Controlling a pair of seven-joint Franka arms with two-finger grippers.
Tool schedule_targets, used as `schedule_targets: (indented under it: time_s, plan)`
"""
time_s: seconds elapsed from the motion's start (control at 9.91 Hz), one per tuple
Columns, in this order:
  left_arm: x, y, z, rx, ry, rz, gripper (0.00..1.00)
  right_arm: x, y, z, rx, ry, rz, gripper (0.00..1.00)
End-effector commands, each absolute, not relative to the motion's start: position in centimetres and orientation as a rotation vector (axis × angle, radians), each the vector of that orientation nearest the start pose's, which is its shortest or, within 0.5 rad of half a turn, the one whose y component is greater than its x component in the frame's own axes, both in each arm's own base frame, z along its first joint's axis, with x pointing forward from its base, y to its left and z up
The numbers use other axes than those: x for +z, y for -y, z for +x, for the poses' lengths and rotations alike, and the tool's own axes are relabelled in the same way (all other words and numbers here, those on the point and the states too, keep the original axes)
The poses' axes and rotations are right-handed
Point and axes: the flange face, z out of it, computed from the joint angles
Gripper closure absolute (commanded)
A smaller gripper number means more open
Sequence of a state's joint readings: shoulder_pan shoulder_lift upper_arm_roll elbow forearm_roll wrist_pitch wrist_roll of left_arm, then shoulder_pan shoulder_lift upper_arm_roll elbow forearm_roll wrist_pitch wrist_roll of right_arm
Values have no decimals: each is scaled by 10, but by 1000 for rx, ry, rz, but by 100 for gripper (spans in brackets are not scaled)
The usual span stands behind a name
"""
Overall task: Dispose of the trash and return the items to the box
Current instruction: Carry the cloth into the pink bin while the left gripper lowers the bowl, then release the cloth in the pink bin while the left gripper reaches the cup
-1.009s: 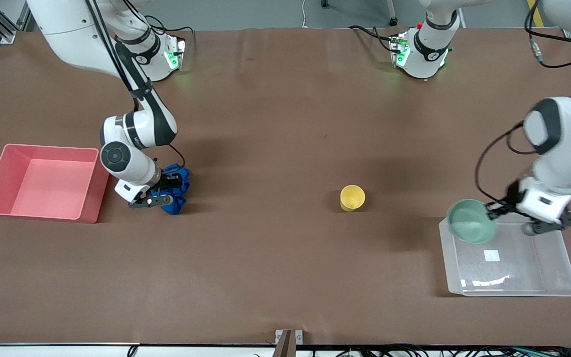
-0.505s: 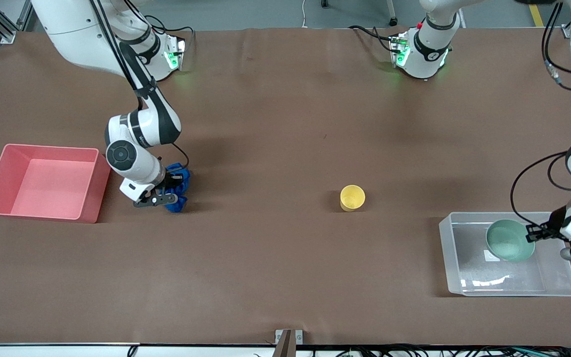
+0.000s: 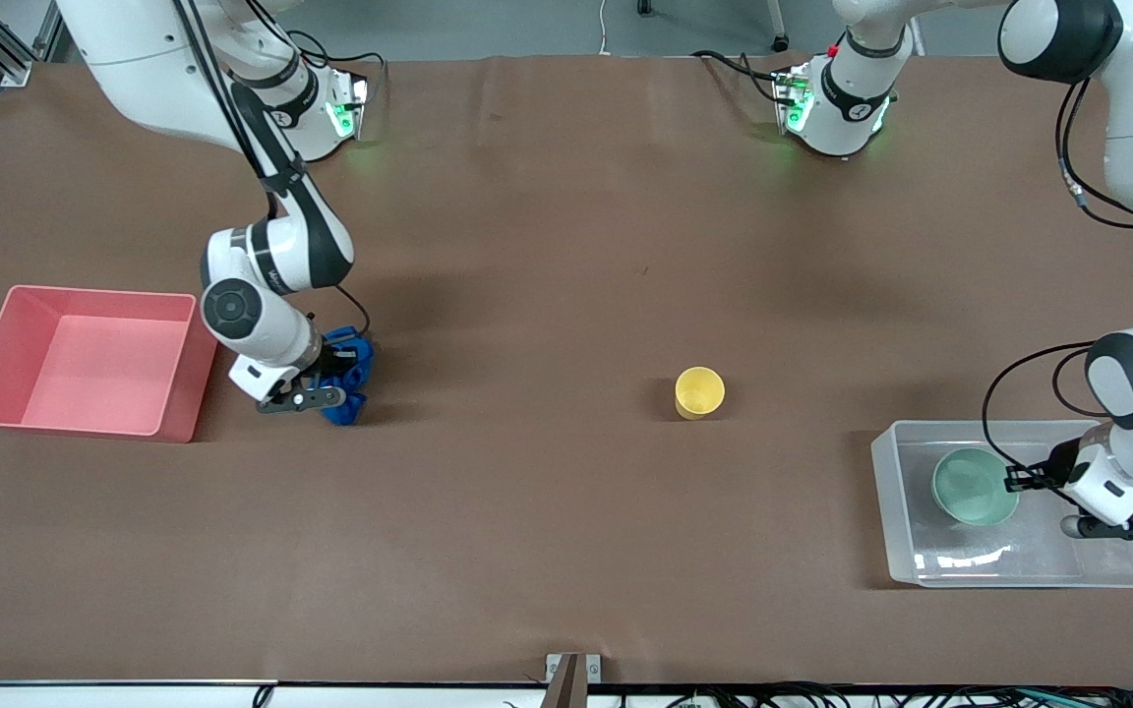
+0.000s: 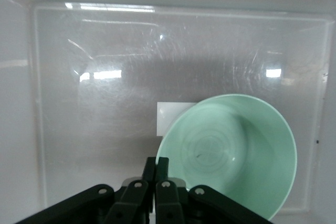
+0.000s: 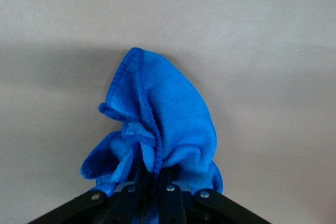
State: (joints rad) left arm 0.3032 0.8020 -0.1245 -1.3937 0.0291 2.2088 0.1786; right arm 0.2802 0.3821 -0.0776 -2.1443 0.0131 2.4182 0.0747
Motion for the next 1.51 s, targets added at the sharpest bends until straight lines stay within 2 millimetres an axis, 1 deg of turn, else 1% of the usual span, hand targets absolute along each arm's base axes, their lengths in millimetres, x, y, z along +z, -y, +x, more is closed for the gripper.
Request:
schedule_targets:
  time_s: [0.0, 0.1, 0.2, 0.3, 0.4, 0.5, 0.61, 0.71, 0.81, 0.91, 1.01, 1.11, 1.21, 1.31, 1.41]
  plan:
    - [201, -149, 717, 28, 27, -3224, 94, 294, -51, 564, 168, 209, -3139, 97]
    - [205, -149, 718, 18, 30, -3224, 76, 324, -21, 571, 154, 178, -3135, 97]
    - [214, -146, 720, 2, 26, -3227, 28, 349, 1, 574, 125, 132, -3139, 97]
    - [236, -148, 722, -38, 22, -3223, 0, 367, 18, 573, 90, 105, -3143, 97]
    - [264, -129, 725, -42, 7, -3231, 0, 378, 41, 571, 59, 82, -3145, 97]
    - [291, -113, 723, -24, 108, -3240, 0, 382, 66, 569, 47, 83, -3145, 97]
    - [313, -89, 719, 42, 185, -3258, 0, 381, 93, 565, 50, 65, -3145, 97]
    - [327, -62, 707, 143, 270, -3256, 0, 377, 115, 561, 60, 48, -3153, 97]
    - [336, -36, 696, 167, 295, -3251, 0, 375, 133, 556, 78, 33, -3177, 97]
    - [341, -17, 684, 167, 301, -3250, 0, 369, 148, 552, 102, 26, -3201, 97]
    - [338, 10, 667, 178, 322, -3245, 0, 356, 165, 548, 137, 9, -3215, 96]
    - [336, 35, 651, 130, 385, -3239, 1, 343, 178, 545, 150, 10, -3225, 96]
    - [328, 61, 639, 129, 443, -3237, 4, 327, 193, 542, 141, 43, -3229, 95]
    - [323, 89, 630, 165, 521, -3228, 9, 310, 212, 537, 132, 87, -3226, 95]
    - [313, 116, 622, 213, 654, -3194, 15, 294, 231, 533, 129, 143, -3221, 93]
